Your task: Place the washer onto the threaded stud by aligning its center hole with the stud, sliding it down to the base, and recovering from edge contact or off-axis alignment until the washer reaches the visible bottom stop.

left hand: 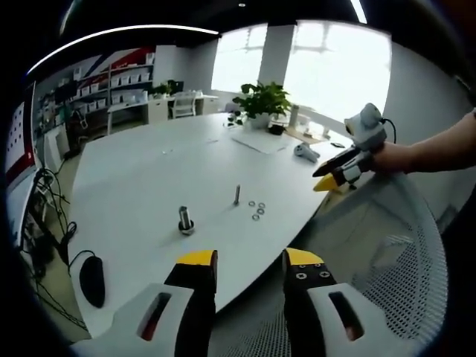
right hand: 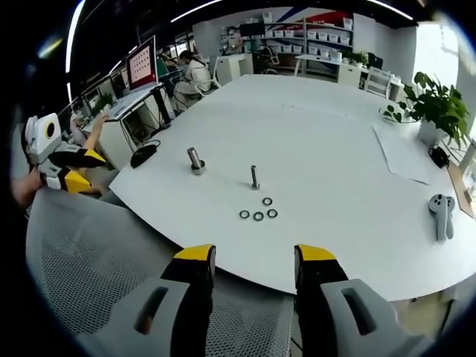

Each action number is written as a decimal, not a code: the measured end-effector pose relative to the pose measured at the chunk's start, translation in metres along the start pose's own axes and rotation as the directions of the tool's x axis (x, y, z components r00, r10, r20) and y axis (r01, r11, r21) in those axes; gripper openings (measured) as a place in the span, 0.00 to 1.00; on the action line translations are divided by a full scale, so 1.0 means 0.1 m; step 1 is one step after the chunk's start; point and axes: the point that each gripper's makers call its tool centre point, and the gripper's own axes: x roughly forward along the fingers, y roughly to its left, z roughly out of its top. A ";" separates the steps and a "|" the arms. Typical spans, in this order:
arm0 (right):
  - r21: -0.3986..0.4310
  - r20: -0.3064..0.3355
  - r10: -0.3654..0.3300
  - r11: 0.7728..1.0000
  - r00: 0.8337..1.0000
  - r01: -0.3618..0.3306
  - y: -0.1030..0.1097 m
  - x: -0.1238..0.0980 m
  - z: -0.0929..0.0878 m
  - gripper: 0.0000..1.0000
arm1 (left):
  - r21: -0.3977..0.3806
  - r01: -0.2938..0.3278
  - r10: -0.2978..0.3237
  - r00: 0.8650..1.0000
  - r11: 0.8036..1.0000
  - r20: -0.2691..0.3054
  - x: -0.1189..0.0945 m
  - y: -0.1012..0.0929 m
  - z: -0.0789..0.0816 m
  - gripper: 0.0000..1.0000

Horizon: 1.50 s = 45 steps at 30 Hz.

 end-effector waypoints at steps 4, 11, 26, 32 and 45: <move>-0.009 -0.013 0.001 1.000 1.000 -0.001 0.01 -0.01 -0.02 0.46 | 0.001 0.004 -0.004 1.000 1.000 -0.003 0.00 0.00 -0.01 0.33; -0.016 -0.037 -0.006 1.000 0.999 0.006 0.03 0.02 -0.05 0.46 | -0.004 0.001 -0.001 1.000 1.000 0.000 0.00 0.02 -0.01 0.33; -0.083 -0.126 0.022 0.996 0.992 -0.033 0.12 0.03 -0.10 0.46 | -0.010 -0.009 0.009 1.000 1.000 0.000 -0.01 0.06 -0.02 0.33; -0.076 -0.190 0.045 0.995 0.981 -0.060 0.07 0.06 -0.14 0.49 | -0.007 -0.017 0.017 1.000 1.000 -0.009 -0.02 0.06 -0.03 0.33; -0.106 -0.232 0.064 0.990 0.971 -0.090 0.04 0.59 -0.06 0.48 | 0.000 -0.031 0.031 0.999 1.000 -0.029 0.00 0.03 -0.02 0.33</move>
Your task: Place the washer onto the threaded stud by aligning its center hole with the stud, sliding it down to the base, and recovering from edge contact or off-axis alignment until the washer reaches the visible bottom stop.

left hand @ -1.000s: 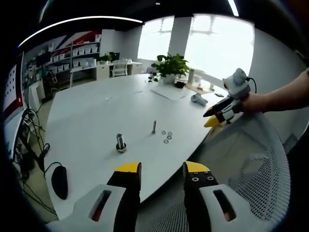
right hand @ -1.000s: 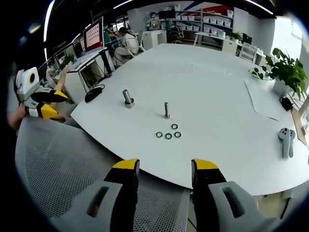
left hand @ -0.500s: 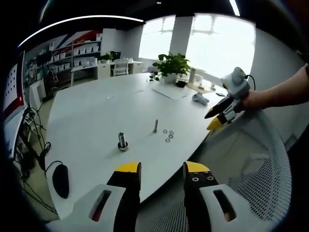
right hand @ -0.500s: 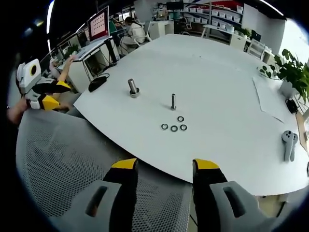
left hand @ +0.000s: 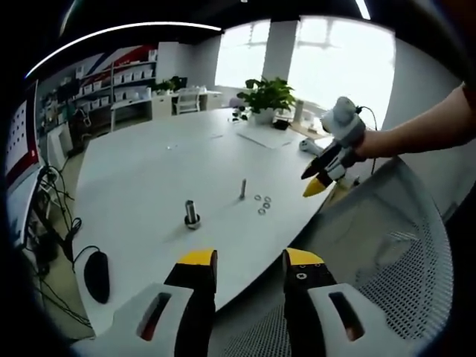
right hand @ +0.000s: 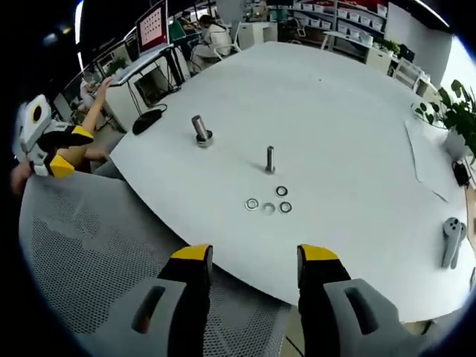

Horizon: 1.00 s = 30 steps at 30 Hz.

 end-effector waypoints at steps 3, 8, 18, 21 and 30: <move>-0.019 -0.009 -0.004 1.000 1.000 0.004 -0.13 0.08 0.06 0.48 | 0.001 0.001 -0.001 1.000 1.000 -0.003 0.01 -0.01 0.00 0.33; -0.048 0.000 -0.035 0.998 0.999 0.035 -0.10 0.16 0.15 0.48 | 0.000 0.000 0.000 1.000 1.000 -0.007 0.01 0.00 -0.01 0.33; -0.051 -0.020 -0.016 0.999 1.000 0.014 -0.16 0.48 0.16 0.44 | -0.009 -0.008 0.008 1.000 1.000 -0.016 0.01 0.03 -0.04 0.33; -0.054 -0.028 -0.010 0.998 1.000 0.009 -0.15 0.53 0.14 0.41 | -0.009 -0.006 0.006 1.000 1.000 -0.024 0.01 0.02 -0.05 0.33; -0.092 -0.059 -0.009 0.996 0.998 0.004 -0.19 0.67 0.11 0.32 | -0.009 -0.005 0.004 0.999 1.000 -0.038 0.03 0.04 -0.10 0.33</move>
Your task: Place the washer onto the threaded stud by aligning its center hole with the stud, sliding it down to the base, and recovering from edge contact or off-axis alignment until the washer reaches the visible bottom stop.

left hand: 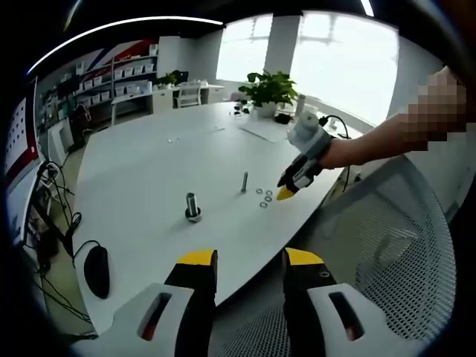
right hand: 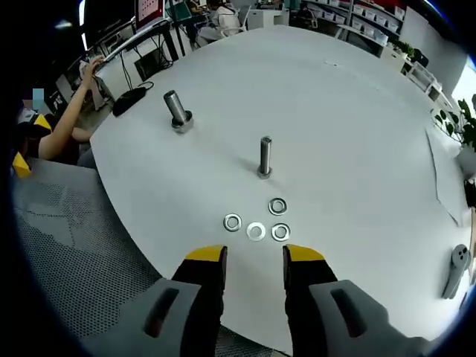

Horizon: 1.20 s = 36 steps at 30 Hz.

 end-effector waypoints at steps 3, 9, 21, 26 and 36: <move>-0.005 -0.010 0.002 1.000 1.000 -0.002 -0.04 0.07 0.04 0.31 | -0.003 -0.004 0.004 1.000 1.000 0.004 0.01 0.01 0.00 0.33; -0.064 -0.048 0.018 0.998 0.999 -0.021 -0.01 0.14 0.04 0.24 | -0.005 -0.005 0.005 1.000 1.000 -0.002 -0.01 0.00 0.00 0.33; -0.067 -0.103 0.021 0.997 0.994 -0.028 0.04 0.26 -0.01 0.22 | -0.010 -0.011 0.011 1.000 1.000 -0.002 -0.01 0.03 0.00 0.33; -0.097 -0.111 0.016 0.995 0.994 -0.027 0.13 0.20 0.00 0.21 | -0.011 -0.011 0.011 1.000 1.000 -0.004 -0.01 0.02 0.01 0.33; -0.242 -0.187 0.022 0.968 0.982 -0.068 0.04 0.35 0.07 0.20 | -0.010 -0.007 0.007 1.000 1.000 -0.009 -0.01 0.00 0.00 0.33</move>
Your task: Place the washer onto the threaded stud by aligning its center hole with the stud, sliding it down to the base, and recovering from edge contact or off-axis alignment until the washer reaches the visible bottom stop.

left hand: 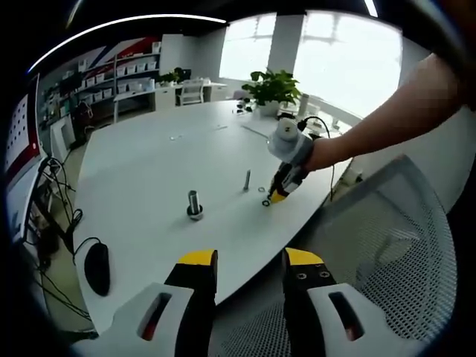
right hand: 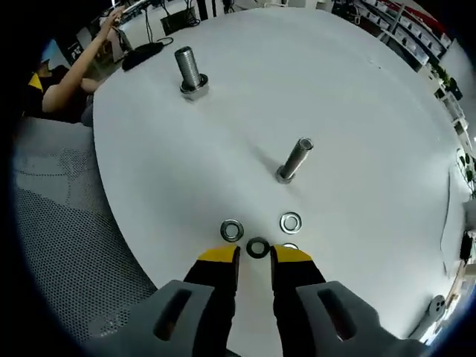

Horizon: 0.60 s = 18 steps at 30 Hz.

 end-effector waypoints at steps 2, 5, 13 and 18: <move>-0.038 -0.035 0.014 0.999 0.999 -0.015 -0.03 0.00 -0.04 0.20 | -0.001 0.001 -0.001 1.000 1.000 -0.001 0.00 0.00 0.00 0.33; -0.110 -0.087 0.013 0.994 0.996 -0.023 0.03 -0.02 -0.05 0.20 | 0.000 0.004 -0.004 1.000 1.000 -0.003 0.01 0.00 -0.01 0.33; -0.136 -0.143 0.022 0.990 0.989 -0.042 -0.01 0.02 -0.04 0.20 | 0.001 0.005 -0.005 1.000 1.000 -0.007 0.02 0.00 -0.01 0.33; -0.170 -0.148 0.014 0.985 0.989 -0.040 -0.02 0.01 -0.05 0.17 | 0.001 0.006 -0.006 1.000 1.000 -0.009 0.02 0.00 -0.01 0.33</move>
